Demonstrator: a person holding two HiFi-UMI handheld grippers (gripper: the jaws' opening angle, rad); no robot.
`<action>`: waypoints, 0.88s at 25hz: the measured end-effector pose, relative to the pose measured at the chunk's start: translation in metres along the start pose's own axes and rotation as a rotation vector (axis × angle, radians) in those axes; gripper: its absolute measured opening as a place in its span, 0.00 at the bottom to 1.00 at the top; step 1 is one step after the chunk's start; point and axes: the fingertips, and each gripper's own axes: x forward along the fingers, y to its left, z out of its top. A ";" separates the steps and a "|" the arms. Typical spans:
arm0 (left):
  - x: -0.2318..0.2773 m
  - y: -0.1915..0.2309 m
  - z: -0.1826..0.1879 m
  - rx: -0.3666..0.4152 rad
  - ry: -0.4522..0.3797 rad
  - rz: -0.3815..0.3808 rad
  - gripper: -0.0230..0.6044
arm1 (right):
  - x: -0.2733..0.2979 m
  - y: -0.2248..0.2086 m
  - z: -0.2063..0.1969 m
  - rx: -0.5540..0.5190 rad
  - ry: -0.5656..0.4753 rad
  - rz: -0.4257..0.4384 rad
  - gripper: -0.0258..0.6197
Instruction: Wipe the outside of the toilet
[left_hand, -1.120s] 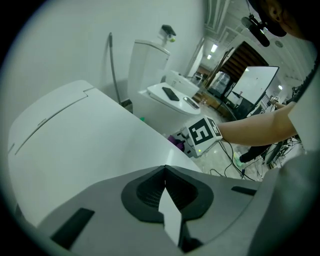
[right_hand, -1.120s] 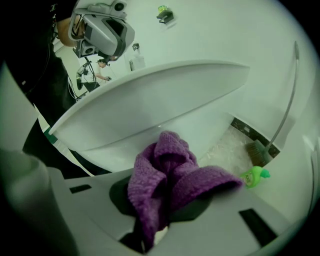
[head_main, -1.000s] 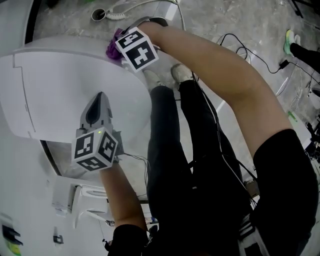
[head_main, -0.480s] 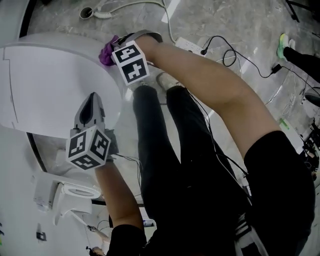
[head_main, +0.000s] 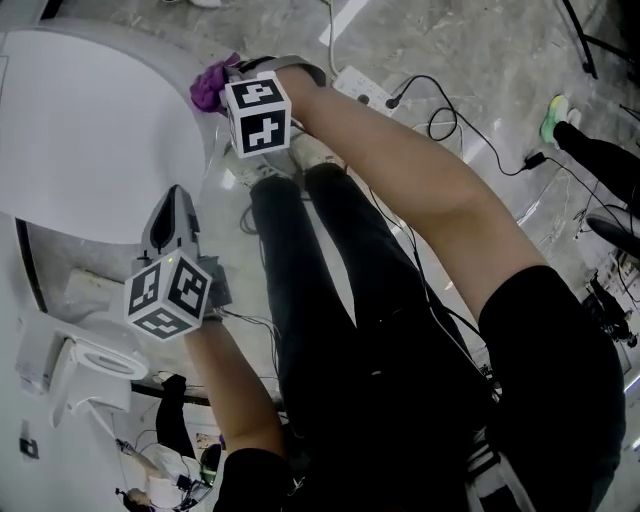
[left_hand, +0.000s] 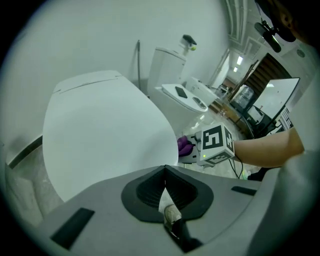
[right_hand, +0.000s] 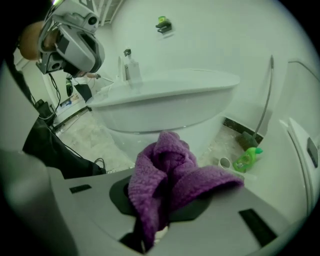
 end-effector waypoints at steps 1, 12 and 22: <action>-0.005 0.002 -0.008 -0.017 -0.002 0.010 0.05 | 0.001 0.008 -0.002 -0.019 0.014 -0.002 0.16; -0.042 0.023 -0.088 -0.199 -0.025 0.054 0.05 | 0.003 0.059 -0.007 -0.067 0.102 0.010 0.16; -0.074 0.051 -0.133 -0.302 -0.079 0.065 0.05 | 0.018 0.129 0.012 -0.031 0.128 0.070 0.16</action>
